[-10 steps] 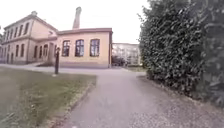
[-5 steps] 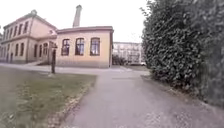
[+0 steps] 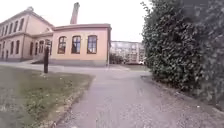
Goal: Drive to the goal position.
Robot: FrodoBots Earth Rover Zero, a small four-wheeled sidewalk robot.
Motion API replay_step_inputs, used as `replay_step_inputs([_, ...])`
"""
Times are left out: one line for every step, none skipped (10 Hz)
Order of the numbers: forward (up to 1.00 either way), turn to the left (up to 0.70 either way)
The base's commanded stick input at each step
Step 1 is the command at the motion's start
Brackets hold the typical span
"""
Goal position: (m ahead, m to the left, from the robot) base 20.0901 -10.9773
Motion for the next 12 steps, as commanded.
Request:
replay_step_inputs([0.85,0.01])
replay_step_inputs([0.85,0.01])
replay_step_inputs([0.85,0.01])
replay_step_inputs([0.85,0.01])
replay_step_inputs([0.85,0.01])
replay_step_inputs([0.85,0.01])
replay_step_inputs([0.85,-0.13])
replay_step_inputs([0.85,-0.33])
replay_step_inputs([0.85,-0.25])
replay_step_inputs([0.85,-0.05])
replay_step_inputs([0.85,0.01])
replay_step_inputs([0.85,0.01])
